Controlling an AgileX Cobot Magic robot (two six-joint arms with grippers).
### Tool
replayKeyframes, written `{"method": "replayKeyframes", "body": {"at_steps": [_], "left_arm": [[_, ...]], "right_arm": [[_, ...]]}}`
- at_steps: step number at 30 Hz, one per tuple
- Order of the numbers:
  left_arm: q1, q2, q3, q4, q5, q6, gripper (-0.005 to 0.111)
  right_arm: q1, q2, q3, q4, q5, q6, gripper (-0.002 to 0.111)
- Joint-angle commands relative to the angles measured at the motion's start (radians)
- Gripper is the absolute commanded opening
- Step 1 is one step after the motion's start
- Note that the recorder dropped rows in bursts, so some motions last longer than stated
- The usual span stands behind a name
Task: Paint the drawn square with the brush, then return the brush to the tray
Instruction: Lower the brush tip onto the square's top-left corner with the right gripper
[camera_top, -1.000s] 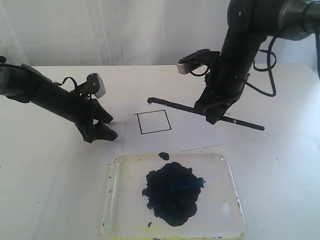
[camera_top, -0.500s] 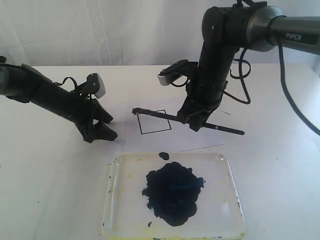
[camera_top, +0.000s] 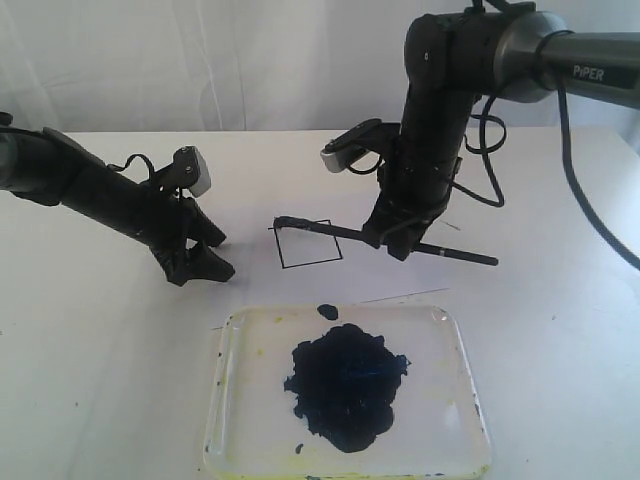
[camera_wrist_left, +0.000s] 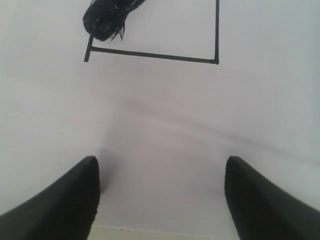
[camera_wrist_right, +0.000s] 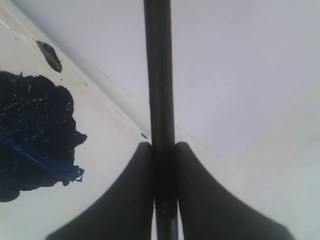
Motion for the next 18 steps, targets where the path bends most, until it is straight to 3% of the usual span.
{"method": "replayKeyframes", "body": {"at_steps": [1,18], "left_arm": [[-0.002,0.023,0.007,0.049,0.025,-0.021,0.072],[-0.002,0.023,0.007,0.049,0.025,-0.021,0.072]], "right_arm": [[-0.001,0.016,-0.004,-0.004,0.003,0.005,0.0],[-0.001,0.035,-0.004,-0.007,0.003,0.017,0.0]]}}
